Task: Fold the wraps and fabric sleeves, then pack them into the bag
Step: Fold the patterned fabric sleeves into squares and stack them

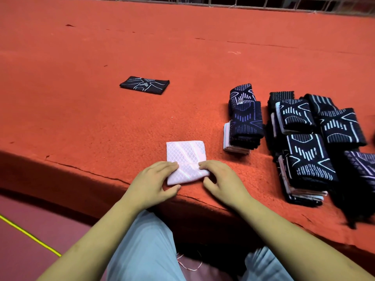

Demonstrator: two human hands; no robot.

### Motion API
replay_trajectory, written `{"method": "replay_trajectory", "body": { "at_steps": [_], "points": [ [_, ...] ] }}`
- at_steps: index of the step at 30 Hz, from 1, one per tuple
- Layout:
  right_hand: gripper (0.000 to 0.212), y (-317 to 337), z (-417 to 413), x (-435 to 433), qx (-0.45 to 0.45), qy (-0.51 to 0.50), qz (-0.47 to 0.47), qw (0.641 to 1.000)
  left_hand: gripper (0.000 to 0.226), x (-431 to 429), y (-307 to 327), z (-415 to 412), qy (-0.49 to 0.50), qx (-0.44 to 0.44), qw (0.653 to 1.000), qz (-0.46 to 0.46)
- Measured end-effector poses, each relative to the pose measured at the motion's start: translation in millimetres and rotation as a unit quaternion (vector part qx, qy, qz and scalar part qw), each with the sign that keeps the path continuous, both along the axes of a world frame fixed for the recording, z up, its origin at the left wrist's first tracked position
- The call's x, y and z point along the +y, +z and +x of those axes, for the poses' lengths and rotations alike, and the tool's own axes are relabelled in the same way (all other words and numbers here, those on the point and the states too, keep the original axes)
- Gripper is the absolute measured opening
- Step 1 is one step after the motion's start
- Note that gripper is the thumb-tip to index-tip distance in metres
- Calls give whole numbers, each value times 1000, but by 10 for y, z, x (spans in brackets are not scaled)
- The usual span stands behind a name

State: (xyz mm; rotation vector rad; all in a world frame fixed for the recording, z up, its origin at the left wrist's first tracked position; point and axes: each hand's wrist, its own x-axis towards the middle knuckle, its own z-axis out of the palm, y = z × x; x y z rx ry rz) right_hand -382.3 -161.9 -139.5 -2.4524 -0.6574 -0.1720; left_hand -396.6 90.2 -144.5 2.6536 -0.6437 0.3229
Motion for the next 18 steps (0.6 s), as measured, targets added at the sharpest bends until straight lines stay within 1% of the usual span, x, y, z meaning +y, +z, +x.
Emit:
{"method": "replay_trajectory", "body": {
  "at_steps": [3,5,7,8,10,12,14,15,17,18],
  "points": [
    [42,-6,22,-45,26,-11,41,999,52,-58,-32,-19,22,4,999,-38],
    [38,3,11,-78,21,-1,68,997,44,-88,-22,-22,29,9,996,-85],
    [35,26,-39,-85,24,-7,106,994,36,-79,29,-33,27,35,988,-146],
    [31,37,-72,-87,45,-17,132,990,34,-70,56,-46,23,53,983,-173],
    [18,64,-143,-91,89,-33,175,980,31,-70,100,-90,10,95,974,-206],
    [9,90,-194,-88,98,-39,206,973,31,-91,105,-146,5,125,965,-231],
    [4,104,-214,-68,100,-47,246,963,32,-120,93,-149,29,130,958,-254],
    [10,103,-215,-53,113,-53,266,956,28,-134,88,-127,46,131,955,-262],
    [25,102,-209,-16,167,-54,315,933,20,-163,81,-60,83,145,946,-278],
    [30,82,-195,0,180,-59,324,927,19,-182,93,-23,99,159,939,-287]
  ]
}}
